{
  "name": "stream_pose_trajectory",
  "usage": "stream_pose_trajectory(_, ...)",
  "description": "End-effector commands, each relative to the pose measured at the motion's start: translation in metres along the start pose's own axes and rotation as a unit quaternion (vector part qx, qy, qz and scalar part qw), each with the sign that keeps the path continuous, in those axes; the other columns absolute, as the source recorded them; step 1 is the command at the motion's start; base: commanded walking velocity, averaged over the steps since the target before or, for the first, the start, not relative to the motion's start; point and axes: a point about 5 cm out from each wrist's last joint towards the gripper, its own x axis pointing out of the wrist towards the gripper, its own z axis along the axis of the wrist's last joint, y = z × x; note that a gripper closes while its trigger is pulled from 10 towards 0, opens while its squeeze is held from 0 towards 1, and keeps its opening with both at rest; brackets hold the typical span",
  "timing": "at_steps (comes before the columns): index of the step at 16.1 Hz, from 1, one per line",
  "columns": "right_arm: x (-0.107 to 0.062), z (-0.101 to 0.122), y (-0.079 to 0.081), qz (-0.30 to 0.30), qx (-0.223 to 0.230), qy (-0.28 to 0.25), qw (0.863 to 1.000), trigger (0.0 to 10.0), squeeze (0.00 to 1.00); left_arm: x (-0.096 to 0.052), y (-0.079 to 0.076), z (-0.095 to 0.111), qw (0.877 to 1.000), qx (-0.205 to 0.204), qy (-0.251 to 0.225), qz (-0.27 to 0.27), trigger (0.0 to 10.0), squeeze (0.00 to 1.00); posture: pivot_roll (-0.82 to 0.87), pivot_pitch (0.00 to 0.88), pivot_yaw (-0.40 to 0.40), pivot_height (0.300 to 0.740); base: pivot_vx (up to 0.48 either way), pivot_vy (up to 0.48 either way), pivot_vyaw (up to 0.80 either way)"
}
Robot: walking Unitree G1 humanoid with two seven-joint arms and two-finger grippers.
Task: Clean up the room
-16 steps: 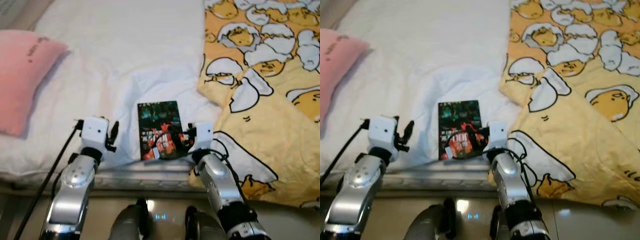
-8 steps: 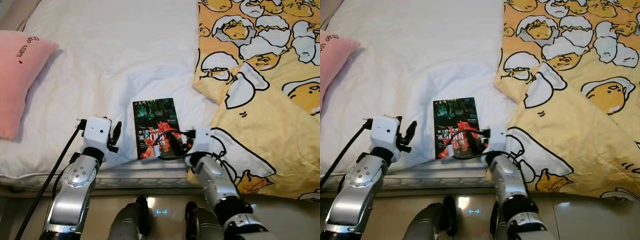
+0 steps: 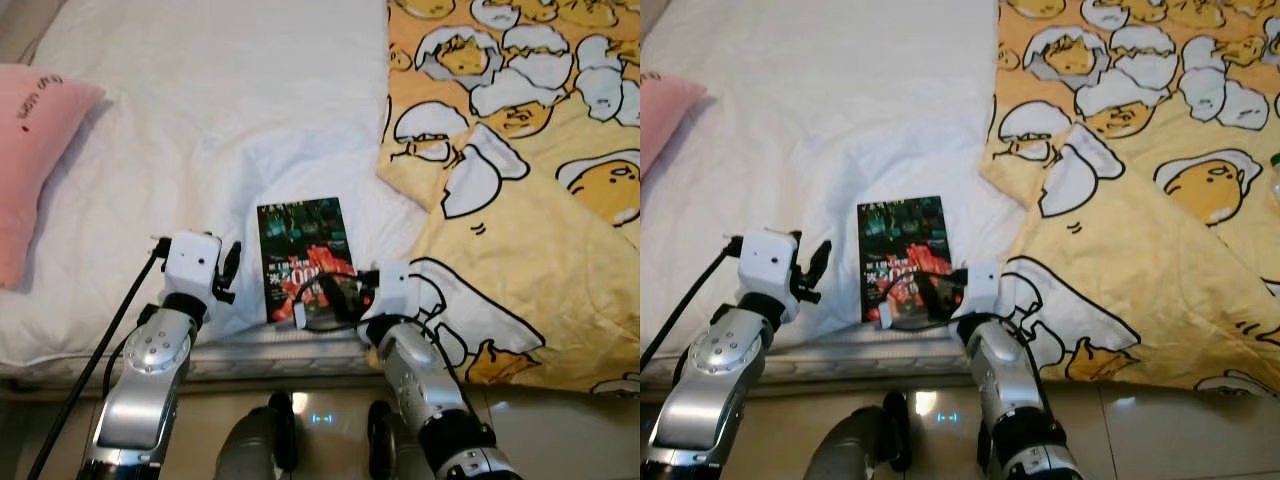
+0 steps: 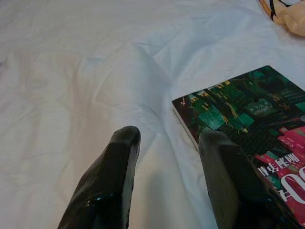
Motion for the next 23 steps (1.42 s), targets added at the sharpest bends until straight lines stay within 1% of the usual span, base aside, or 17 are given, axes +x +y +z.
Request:
stream_pose_trajectory(1, -0.005, -0.024, 0.032, 0.049, 0.007, 0.035, 0.998, 10.0, 0.01, -0.002, 0.001, -0.001, 1.000, 0.003, 0.002, 0.005, 10.0, 0.00, 0.06, 0.290, 0.027, 0.740, 0.000, 0.000, 0.00)
stream_pose_trajectory(4, -0.013, -0.034, 0.043, 0.065, 0.011, 0.051, 0.997, 10.0, 0.01, -0.001, -0.002, 0.000, 1.000, 0.001, 0.000, 0.002, 10.0, 0.00, 0.06, 0.287, 0.026, 0.740, 0.000, 0.000, 0.00)
stream_pose_trajectory(7, -0.016, -0.038, 0.045, 0.066, 0.030, 0.072, 0.995, 10.0, 0.01, 0.001, -0.003, 0.000, 1.000, 0.002, -0.002, 0.000, 10.0, 0.00, 0.05, 0.285, 0.024, 0.740, 0.000, 0.000, 0.00)
stream_pose_trajectory(8, -0.017, -0.041, 0.046, 0.064, 0.058, 0.089, 0.992, 10.0, 0.01, 0.001, -0.003, 0.000, 1.000, 0.002, -0.002, 0.000, 10.0, 0.00, 0.05, 0.284, 0.023, 0.740, 0.000, 0.000, 0.00)
stream_pose_trajectory(9, -0.016, -0.046, 0.049, 0.072, 0.092, 0.113, 0.987, 10.0, 0.00, 0.001, -0.003, 0.000, 1.000, 0.002, -0.001, 0.000, 10.0, 0.00, 0.05, 0.285, 0.023, 0.740, 0.000, 0.000, 0.00)
stream_pose_trajectory(11, -0.016, -0.052, 0.055, 0.087, 0.112, 0.137, 0.980, 10.0, 0.01, 0.001, -0.003, 0.000, 1.000, 0.002, -0.002, 0.000, 10.0, 0.00, 0.05, 0.286, 0.022, 0.740, 0.000, 0.000, 0.00)
stream_pose_trajectory(13, -0.016, -0.054, 0.060, 0.099, 0.117, 0.150, 0.977, 10.0, 0.01, 0.001, -0.003, 0.001, 1.000, 0.003, -0.003, 0.000, 10.0, 0.00, 0.06, 0.286, 0.023, 0.740, 0.000, 0.000, 0.00)
stream_pose_trajectory(17, -0.011, -0.051, 0.066, 0.115, 0.108, 0.154, 0.975, 10.0, 0.01, 0.001, -0.003, 0.000, 1.000, 0.005, -0.004, 0.000, 10.0, 0.00, 0.06, 0.284, 0.022, 0.740, 0.000, 0.000, 0.00)
stream_pose_trajectory(18, -0.007, -0.052, 0.068, 0.114, 0.103, 0.158, 0.975, 4.9, 0.01, 0.001, -0.003, 0.000, 1.000, 0.005, -0.004, 0.000, 10.0, 0.00, 0.05, 0.278, 0.023, 0.740, 0.000, 0.000, 0.00)
stream_pose_trajectory(19, -0.004, -0.052, 0.067, 0.110, 0.102, 0.159, 0.976, 0.0, 0.00, 0.002, -0.004, 0.000, 1.000, 0.005, -0.005, -0.001, 10.0, 0.00, 0.06, 0.273, 0.024, 0.740, 0.000, 0.000, 0.00)
stream_pose_trajectory(23, 0.002, -0.049, 0.066, 0.104, 0.097, 0.159, 0.977, 0.0, 0.02, 0.003, -0.005, 0.001, 1.000, 0.008, -0.008, -0.003, 10.0, 0.00, 0.06, 0.264, 0.024, 0.740, 0.000, 0.000, 0.00)
